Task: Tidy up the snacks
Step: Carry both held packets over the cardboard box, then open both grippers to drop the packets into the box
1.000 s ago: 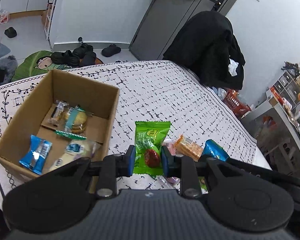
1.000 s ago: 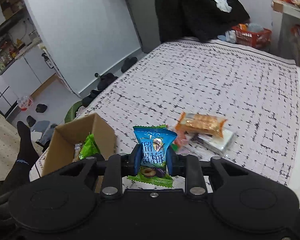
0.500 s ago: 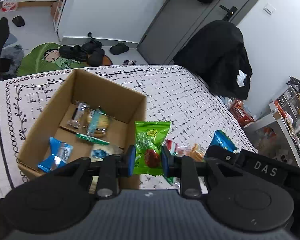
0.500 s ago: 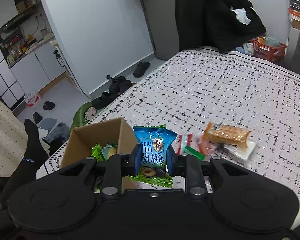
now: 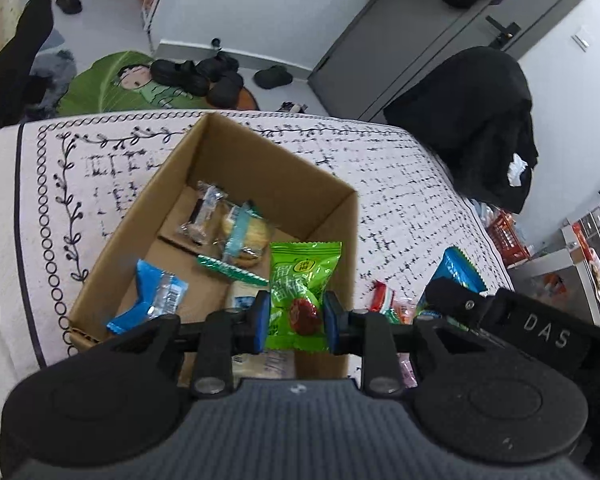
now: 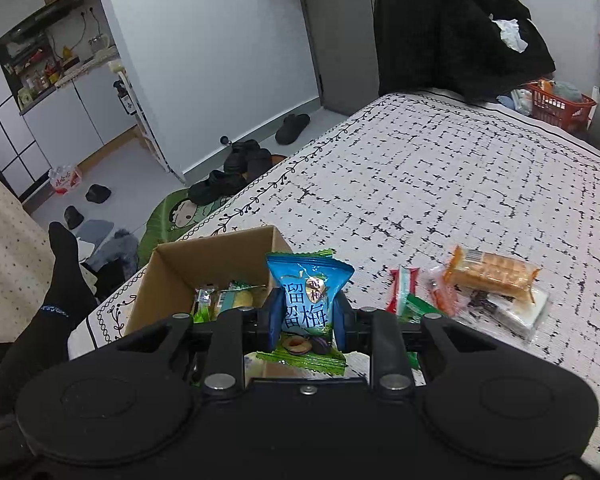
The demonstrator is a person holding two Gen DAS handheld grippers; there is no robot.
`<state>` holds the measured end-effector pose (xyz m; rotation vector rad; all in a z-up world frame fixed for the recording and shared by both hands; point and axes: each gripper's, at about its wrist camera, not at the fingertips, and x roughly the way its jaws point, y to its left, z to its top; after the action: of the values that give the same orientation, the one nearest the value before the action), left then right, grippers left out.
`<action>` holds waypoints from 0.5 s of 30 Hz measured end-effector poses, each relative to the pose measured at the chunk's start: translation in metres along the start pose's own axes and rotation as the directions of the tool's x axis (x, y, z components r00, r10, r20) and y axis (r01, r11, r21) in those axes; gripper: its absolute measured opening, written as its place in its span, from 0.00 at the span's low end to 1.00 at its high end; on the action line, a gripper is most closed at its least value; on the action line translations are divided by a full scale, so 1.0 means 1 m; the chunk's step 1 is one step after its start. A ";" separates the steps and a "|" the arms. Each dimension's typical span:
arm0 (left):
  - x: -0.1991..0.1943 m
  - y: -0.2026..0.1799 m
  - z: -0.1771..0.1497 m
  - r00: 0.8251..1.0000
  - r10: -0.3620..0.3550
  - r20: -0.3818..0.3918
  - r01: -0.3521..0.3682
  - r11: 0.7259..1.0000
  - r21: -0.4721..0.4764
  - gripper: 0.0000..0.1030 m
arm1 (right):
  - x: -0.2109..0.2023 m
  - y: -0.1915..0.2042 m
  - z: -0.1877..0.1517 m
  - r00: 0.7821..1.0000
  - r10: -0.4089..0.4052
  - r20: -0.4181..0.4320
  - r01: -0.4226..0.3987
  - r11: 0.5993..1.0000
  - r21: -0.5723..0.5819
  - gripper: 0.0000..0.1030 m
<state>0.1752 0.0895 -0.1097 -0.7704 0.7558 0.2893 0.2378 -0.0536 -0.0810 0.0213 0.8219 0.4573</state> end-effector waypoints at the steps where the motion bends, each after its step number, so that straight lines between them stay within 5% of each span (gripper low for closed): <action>1: 0.000 0.002 0.001 1.000 0.002 0.000 -0.002 1.000 -0.009 0.27 | 0.002 0.002 0.001 1.000 0.002 -0.001 -0.002 1.000 -0.001 0.25; 8: -0.004 0.011 0.006 1.000 -0.002 0.000 0.002 0.997 -0.073 0.32 | 0.009 0.017 0.007 1.000 0.030 -0.007 -0.030 1.000 0.000 0.25; 15: -0.007 0.014 0.008 1.000 0.016 0.012 -0.015 0.995 -0.098 0.54 | 0.013 0.024 0.014 0.997 0.081 -0.017 -0.080 0.997 0.022 0.25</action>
<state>0.1673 0.1052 -0.1087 -0.8544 0.7404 0.3466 0.2462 -0.0244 -0.0763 0.0699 0.8455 0.5257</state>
